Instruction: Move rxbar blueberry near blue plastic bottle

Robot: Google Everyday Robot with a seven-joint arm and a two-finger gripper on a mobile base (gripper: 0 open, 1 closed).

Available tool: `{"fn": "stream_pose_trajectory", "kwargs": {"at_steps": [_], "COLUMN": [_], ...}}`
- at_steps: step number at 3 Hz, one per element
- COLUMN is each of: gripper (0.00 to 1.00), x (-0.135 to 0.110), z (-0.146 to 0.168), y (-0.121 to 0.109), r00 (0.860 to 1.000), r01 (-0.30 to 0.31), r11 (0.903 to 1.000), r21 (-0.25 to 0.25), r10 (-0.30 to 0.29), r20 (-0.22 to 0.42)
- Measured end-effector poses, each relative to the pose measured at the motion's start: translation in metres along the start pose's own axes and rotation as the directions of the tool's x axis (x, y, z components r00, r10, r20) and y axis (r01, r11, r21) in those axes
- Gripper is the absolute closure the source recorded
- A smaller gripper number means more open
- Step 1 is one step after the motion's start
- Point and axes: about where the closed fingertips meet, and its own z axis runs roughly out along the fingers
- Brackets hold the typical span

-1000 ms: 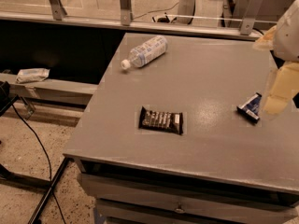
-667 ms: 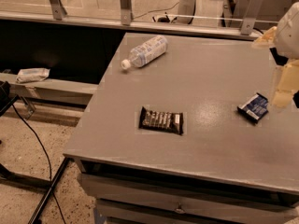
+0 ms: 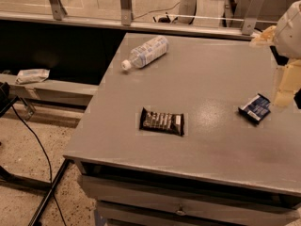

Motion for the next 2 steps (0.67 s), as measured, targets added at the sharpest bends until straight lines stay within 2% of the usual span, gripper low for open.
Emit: {"fn": "stream_pose_trajectory", "kwargs": {"at_steps": [1, 2], "gripper": [0.00, 0.00], "x": [0.012, 0.036], "z": [0.015, 0.038], "y": [-0.007, -0.020], "r00": [0.994, 0.958], "r01": [0.089, 0.243], "r11": [0.9959, 0.9689], "r21": [-0.014, -0.048], "r10": [-0.089, -0.247], "r20": [-0.059, -0.145]}}
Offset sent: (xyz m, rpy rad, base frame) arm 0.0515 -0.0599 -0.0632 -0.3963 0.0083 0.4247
